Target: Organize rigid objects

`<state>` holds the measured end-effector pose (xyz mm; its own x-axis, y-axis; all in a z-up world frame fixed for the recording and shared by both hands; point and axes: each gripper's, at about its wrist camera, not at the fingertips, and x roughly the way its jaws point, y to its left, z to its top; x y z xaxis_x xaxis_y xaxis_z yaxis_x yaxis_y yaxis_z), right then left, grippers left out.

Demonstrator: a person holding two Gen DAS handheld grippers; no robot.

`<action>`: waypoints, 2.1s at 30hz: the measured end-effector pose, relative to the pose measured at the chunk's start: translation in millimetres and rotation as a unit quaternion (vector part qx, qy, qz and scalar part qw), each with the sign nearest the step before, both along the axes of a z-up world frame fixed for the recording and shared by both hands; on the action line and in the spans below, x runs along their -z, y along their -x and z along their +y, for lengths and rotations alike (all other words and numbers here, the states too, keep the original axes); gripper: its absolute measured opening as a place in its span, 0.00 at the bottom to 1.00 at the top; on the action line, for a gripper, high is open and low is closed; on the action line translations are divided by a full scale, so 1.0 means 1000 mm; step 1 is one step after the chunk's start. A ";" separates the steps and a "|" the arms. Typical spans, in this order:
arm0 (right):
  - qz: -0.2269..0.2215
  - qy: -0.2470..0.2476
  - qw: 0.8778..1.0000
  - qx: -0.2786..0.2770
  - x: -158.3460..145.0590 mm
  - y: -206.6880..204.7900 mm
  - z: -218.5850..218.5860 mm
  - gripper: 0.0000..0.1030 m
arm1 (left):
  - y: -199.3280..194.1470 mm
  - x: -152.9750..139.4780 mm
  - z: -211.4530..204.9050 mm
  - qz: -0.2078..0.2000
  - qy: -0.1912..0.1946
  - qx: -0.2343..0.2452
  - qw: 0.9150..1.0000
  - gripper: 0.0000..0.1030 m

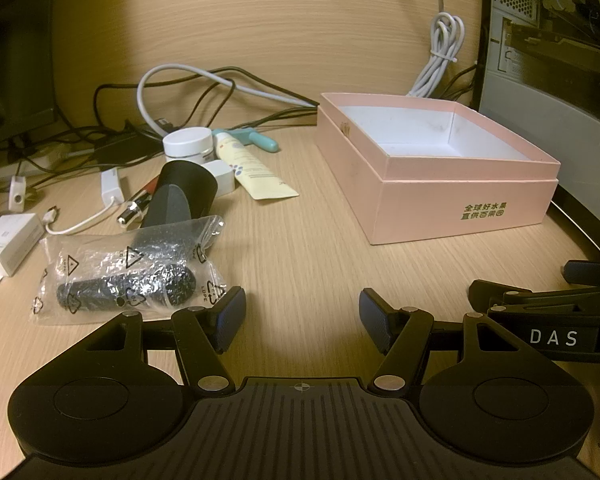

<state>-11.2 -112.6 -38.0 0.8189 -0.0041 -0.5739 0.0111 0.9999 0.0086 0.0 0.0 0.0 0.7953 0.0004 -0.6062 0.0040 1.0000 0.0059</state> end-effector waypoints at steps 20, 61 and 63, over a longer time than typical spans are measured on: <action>0.000 0.000 1.000 0.000 0.000 0.000 0.000 1.00 | 0.000 0.000 0.000 0.000 0.000 0.000 1.000 0.67; 0.034 -0.001 0.999 -0.025 -0.006 -0.008 -0.003 1.00 | 0.012 -0.007 0.020 -0.008 0.074 0.014 0.997 0.64; 0.042 0.000 0.999 -0.030 -0.007 -0.010 -0.004 1.00 | 0.023 -0.021 0.035 -0.023 0.070 0.023 0.997 0.64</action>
<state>-1.7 -116.5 -30.7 0.7668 0.0444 -0.6404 -0.0490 0.9987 0.0106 -23.1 34.6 20.6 0.8194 -0.1186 -0.5608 0.0531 0.9898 -0.1319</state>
